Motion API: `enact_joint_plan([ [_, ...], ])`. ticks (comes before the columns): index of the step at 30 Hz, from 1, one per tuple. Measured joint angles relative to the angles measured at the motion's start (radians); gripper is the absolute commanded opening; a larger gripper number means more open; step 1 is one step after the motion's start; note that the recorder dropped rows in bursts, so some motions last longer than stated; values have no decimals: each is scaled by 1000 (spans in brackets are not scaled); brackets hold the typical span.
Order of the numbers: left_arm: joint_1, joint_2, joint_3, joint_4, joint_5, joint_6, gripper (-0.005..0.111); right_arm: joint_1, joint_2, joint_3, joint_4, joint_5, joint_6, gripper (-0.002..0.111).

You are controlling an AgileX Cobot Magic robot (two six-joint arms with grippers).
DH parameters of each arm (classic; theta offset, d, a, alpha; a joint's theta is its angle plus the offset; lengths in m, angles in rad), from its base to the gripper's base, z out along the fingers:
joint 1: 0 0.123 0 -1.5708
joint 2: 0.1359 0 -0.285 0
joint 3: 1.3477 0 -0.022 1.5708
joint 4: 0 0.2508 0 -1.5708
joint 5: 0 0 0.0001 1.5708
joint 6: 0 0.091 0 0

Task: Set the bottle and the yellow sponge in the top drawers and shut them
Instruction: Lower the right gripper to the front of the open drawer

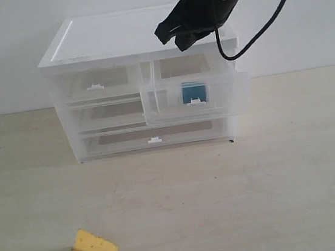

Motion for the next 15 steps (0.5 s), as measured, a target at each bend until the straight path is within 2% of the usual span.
enact_joint_plan([
  [6, 0, 0, 0, 0, 0, 0, 4, 0, -44, 0, -6, 135, -92, 0],
  [9, 0, 0, 0, 0, 0, 0, 4, 0, -63, 0, 6, 248, -242, 0],
  [11, 0, 0, 0, 0, 0, 0, 4, 0, -70, 0, 52, 323, -409, 2],
  [12, 0, 0, 0, 0, 0, 0, 4, 0, -72, 0, 60, 328, -439, 6],
  [14, 0, 0, 0, 0, 0, 0, 4, 0, -72, 0, 66, 333, -493, 33],
  [15, 0, 0, 0, 0, 0, 0, 4, 0, -72, 0, 68, 335, -524, 40],
])
